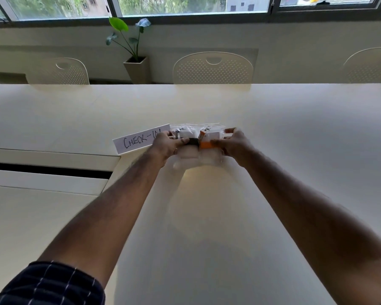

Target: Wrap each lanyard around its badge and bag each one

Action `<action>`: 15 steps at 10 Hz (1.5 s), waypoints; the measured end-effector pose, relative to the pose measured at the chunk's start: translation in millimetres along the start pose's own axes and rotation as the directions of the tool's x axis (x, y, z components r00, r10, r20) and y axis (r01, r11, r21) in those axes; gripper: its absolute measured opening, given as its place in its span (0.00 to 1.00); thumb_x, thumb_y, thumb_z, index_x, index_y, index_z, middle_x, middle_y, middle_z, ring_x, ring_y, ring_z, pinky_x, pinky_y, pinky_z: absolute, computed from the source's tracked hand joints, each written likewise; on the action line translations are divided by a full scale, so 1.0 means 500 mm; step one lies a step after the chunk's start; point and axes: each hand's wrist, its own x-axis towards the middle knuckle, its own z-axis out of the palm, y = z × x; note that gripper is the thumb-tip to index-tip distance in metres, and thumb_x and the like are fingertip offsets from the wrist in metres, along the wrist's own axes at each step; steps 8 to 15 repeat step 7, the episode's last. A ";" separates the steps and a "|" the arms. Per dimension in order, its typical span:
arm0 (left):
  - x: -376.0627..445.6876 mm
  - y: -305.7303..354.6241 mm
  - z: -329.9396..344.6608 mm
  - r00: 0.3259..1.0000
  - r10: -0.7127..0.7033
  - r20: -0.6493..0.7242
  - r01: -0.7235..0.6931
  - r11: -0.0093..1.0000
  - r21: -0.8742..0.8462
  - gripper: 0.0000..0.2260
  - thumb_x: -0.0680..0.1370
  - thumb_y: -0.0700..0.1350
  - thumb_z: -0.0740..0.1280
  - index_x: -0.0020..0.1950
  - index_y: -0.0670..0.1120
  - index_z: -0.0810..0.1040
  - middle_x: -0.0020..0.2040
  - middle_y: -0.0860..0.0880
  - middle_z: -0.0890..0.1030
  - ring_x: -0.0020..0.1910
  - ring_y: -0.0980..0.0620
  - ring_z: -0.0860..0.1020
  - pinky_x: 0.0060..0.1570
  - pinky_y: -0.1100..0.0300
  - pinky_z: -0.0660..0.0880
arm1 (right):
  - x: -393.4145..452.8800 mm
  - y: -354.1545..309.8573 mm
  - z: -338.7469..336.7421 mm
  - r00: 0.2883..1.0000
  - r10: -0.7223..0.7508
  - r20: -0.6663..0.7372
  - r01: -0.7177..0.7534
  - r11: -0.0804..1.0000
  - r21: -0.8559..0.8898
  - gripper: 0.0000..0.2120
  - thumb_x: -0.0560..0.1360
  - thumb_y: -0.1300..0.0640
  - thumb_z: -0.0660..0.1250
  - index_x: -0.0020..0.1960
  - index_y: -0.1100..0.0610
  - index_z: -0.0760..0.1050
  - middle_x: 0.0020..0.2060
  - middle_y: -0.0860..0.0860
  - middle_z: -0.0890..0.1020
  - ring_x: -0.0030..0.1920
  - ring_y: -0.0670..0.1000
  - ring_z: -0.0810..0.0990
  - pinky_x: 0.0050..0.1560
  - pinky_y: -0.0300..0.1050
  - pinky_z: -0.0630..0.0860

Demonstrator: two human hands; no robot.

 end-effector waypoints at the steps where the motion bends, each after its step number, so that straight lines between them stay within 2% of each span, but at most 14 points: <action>1: 0.003 -0.007 0.001 1.000 0.011 0.008 -0.011 0.997 0.078 0.14 0.72 0.40 0.80 0.54 0.39 0.83 0.52 0.40 0.86 0.52 0.42 0.85 0.55 0.46 0.83 | 0.016 0.015 0.000 0.999 0.010 -0.038 -0.013 0.996 -0.084 0.36 0.66 0.55 0.85 0.68 0.59 0.70 0.58 0.60 0.82 0.55 0.59 0.86 0.41 0.49 0.84; 2: -0.002 -0.009 0.004 0.999 0.049 -0.004 -0.048 0.986 0.158 0.09 0.74 0.41 0.79 0.49 0.43 0.82 0.46 0.45 0.86 0.46 0.46 0.84 0.49 0.54 0.82 | 0.019 0.013 0.001 0.999 -0.025 -0.041 0.019 0.989 -0.146 0.35 0.66 0.53 0.85 0.65 0.60 0.72 0.57 0.58 0.82 0.54 0.55 0.84 0.43 0.49 0.82; 3: 0.005 -0.019 0.005 0.990 0.132 -0.048 -0.105 0.925 0.365 0.11 0.75 0.48 0.79 0.46 0.43 0.81 0.44 0.45 0.84 0.45 0.45 0.82 0.43 0.55 0.78 | 0.019 0.009 0.003 0.993 -0.105 -0.055 0.087 0.959 -0.270 0.30 0.68 0.52 0.84 0.62 0.61 0.74 0.53 0.55 0.80 0.52 0.53 0.80 0.52 0.48 0.81; 4: 0.011 -0.024 0.009 0.986 0.144 -0.086 -0.082 0.861 0.501 0.18 0.73 0.54 0.78 0.47 0.40 0.80 0.51 0.38 0.84 0.52 0.40 0.83 0.48 0.50 0.78 | 0.012 0.015 0.002 0.989 -0.129 -0.069 0.100 0.943 -0.318 0.29 0.69 0.51 0.83 0.63 0.61 0.76 0.55 0.55 0.82 0.53 0.53 0.82 0.56 0.49 0.81; 5: 0.000 -0.016 0.015 0.975 0.178 -0.131 -0.069 0.808 0.586 0.26 0.73 0.58 0.77 0.58 0.37 0.79 0.58 0.37 0.82 0.59 0.38 0.80 0.52 0.53 0.75 | -0.002 0.017 0.007 0.983 -0.168 -0.071 0.124 0.903 -0.411 0.35 0.71 0.48 0.81 0.70 0.62 0.73 0.59 0.58 0.84 0.59 0.56 0.83 0.62 0.50 0.80; 6: -0.011 -0.009 0.016 0.968 0.199 -0.152 -0.080 0.821 0.565 0.31 0.74 0.55 0.77 0.68 0.37 0.74 0.65 0.38 0.79 0.65 0.39 0.77 0.59 0.53 0.74 | -0.013 0.006 0.004 0.980 -0.185 -0.075 0.131 0.880 -0.456 0.39 0.73 0.45 0.78 0.76 0.62 0.68 0.63 0.59 0.82 0.64 0.58 0.80 0.65 0.50 0.76; 7: -0.026 -0.012 0.016 0.958 0.218 -0.187 -0.070 0.810 0.583 0.33 0.77 0.55 0.75 0.73 0.38 0.68 0.69 0.37 0.73 0.69 0.38 0.74 0.68 0.49 0.73 | -0.038 -0.009 0.000 0.977 -0.204 -0.065 0.147 0.861 -0.488 0.43 0.74 0.38 0.75 0.79 0.59 0.62 0.71 0.60 0.75 0.71 0.59 0.75 0.69 0.53 0.74; 15: -0.026 -0.012 0.016 0.958 0.218 -0.187 -0.070 0.810 0.583 0.33 0.77 0.55 0.75 0.73 0.38 0.68 0.69 0.37 0.73 0.69 0.38 0.74 0.68 0.49 0.73 | -0.038 -0.009 0.000 0.977 -0.204 -0.065 0.147 0.861 -0.488 0.43 0.74 0.38 0.75 0.79 0.59 0.62 0.71 0.60 0.75 0.71 0.59 0.75 0.69 0.53 0.74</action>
